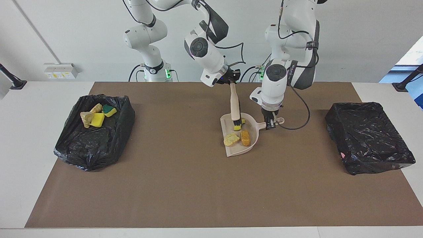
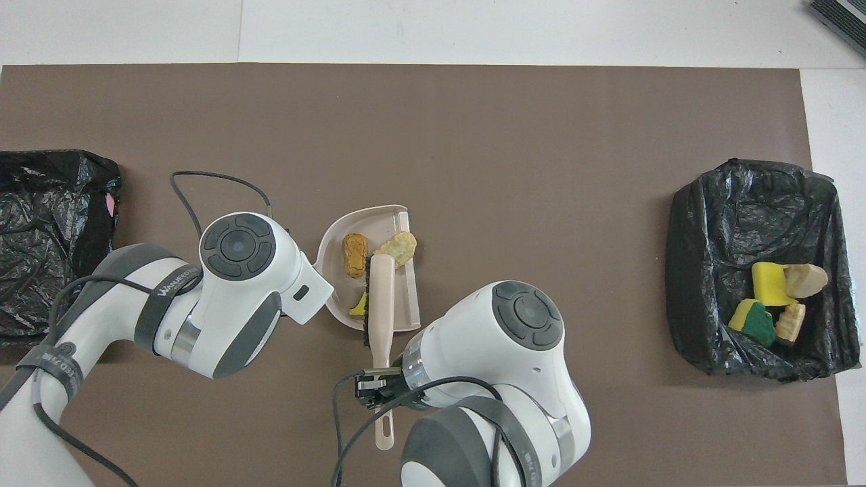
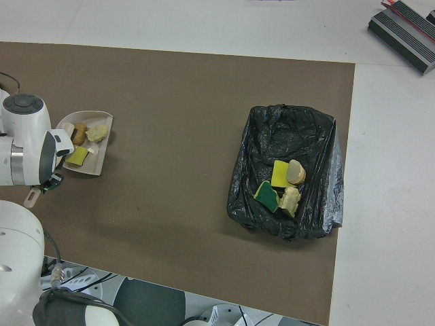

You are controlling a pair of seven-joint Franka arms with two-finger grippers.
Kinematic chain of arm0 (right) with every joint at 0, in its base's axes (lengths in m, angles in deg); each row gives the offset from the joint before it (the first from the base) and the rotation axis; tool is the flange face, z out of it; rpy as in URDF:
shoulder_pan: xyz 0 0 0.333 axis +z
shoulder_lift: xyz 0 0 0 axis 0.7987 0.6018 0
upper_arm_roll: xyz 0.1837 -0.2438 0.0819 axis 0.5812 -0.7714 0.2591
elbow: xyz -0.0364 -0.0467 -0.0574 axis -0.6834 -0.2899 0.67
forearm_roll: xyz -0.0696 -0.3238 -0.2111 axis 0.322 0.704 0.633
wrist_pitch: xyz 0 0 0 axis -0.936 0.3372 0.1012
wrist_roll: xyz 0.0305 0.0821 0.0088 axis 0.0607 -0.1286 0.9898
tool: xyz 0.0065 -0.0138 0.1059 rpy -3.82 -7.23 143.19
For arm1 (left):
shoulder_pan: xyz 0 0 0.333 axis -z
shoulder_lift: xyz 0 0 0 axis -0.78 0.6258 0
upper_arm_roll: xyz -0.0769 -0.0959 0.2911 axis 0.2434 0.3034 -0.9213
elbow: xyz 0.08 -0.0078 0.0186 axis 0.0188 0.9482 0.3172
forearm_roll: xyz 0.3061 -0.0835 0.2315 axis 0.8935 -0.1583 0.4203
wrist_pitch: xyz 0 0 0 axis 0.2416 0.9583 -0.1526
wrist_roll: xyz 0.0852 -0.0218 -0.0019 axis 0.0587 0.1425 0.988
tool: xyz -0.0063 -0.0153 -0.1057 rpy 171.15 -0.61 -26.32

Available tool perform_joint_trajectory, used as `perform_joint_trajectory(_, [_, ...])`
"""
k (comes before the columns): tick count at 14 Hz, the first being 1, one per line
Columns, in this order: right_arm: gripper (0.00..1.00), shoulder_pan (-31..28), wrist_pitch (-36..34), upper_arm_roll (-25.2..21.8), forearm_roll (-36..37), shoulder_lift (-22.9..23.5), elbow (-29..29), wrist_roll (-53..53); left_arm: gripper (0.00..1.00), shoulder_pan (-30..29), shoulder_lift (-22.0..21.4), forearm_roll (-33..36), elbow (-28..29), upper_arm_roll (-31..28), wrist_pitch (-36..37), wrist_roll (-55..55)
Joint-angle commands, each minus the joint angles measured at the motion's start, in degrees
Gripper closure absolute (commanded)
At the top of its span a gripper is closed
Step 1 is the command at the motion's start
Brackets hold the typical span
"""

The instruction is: Sweep and dump trash in bin

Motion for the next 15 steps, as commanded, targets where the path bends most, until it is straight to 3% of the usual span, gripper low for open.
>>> perform_joint_trajectory(1, [1.0,-1.3,-4.9,0.1,2.5,-4.1,-0.4,1.6,1.0,-0.5,-1.4,-0.6,2.2,-0.2,-1.1,-3.8])
perform_joint_trajectory(4, [1.0,-0.6,-10.4,0.8,13.4,-9.3,-2.3,17.8,1.0,-2.8,-1.0,-2.4,1.4,-0.1,-1.2,-7.1])
perform_joint_trajectory(7, [1.0,2.8,-9.7,0.9,14.3,-14.8,-10.2,21.0,1.0,-7.7,-4.1,-5.4,0.8,-0.5,-0.5,-15.4])
perform_joint_trajectory(10, [1.0,8.5,-2.5,0.9,14.6,-14.4,-16.1,19.5,1.0,-15.0,-7.9,-9.3,0.4,-0.7,2.5,-23.7])
perform_joint_trajectory(13, [1.0,8.6,0.3,0.9,15.0,-12.4,-17.4,15.7,1.0,-24.0,-8.7,-9.6,-4.7,-0.7,8.9,-32.4])
perform_joint_trajectory(15, [1.0,9.3,6.5,0.9,15.7,-9.9,-19.5,15.8,1.0,-30.7,-8.7,-9.7,-7.2,-0.9,11.2,-37.8])
